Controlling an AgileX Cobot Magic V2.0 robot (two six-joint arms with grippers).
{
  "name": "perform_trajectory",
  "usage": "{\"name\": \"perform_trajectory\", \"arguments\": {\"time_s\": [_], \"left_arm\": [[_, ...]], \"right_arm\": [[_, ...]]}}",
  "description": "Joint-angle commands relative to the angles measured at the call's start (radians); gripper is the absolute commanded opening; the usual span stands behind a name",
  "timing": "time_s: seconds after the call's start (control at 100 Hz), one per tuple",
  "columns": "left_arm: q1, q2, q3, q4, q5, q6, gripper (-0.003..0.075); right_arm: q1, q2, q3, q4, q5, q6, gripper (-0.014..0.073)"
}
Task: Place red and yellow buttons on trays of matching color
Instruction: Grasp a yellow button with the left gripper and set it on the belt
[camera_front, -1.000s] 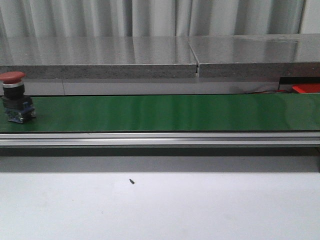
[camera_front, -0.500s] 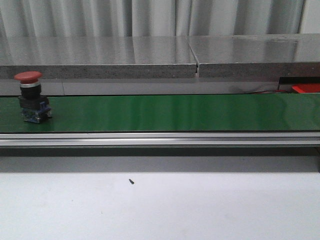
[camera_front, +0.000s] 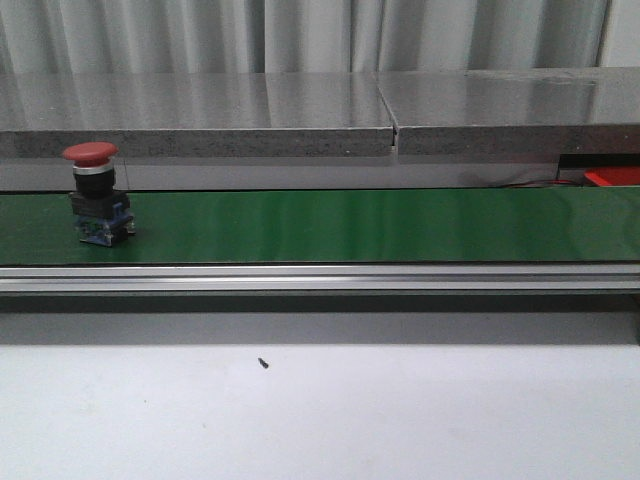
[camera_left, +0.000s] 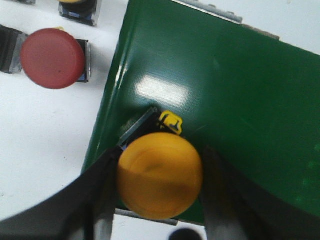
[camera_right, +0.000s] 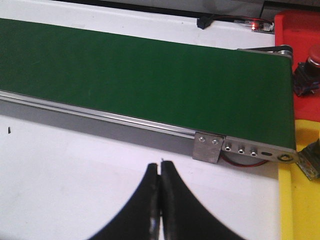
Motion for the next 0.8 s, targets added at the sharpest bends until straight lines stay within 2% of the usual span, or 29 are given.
{"name": "perform_trajectory", "arguments": {"time_s": [0.0, 0.06, 0.21, 0.26, 0.37, 0.48, 0.58, 0.79], "left_arm": [[-0.004, -0.038, -0.028, -0.014, -0.007, 0.002, 0.0281], [-0.004, -0.038, -0.028, -0.014, -0.007, 0.003, 0.034], [-0.004, -0.04, -0.028, -0.026, -0.009, 0.004, 0.0561], [-0.004, -0.046, -0.028, -0.036, -0.015, 0.005, 0.0583], [-0.012, -0.074, -0.028, -0.061, -0.034, 0.045, 0.0562], [-0.04, -0.119, -0.028, -0.083, -0.052, 0.08, 0.05], [-0.079, -0.162, -0.028, -0.083, -0.061, 0.084, 0.0384], [-0.171, -0.244, -0.028, -0.081, -0.078, 0.111, -0.0014]], "right_arm": [[0.003, 0.001, -0.025, 0.021, -0.063, -0.001, -0.0049], [0.003, 0.001, -0.025, 0.021, -0.063, -0.001, -0.0049], [0.003, 0.001, -0.025, 0.021, -0.063, -0.001, -0.0049], [0.003, 0.001, -0.025, 0.021, -0.063, -0.001, -0.0049], [0.003, 0.001, -0.025, 0.021, -0.063, -0.001, -0.0049], [0.003, 0.001, -0.025, 0.021, -0.063, -0.001, -0.0049], [0.003, 0.001, -0.025, 0.021, -0.063, -0.001, -0.0049], [0.003, 0.001, -0.025, 0.021, -0.063, -0.001, -0.0049]]}}
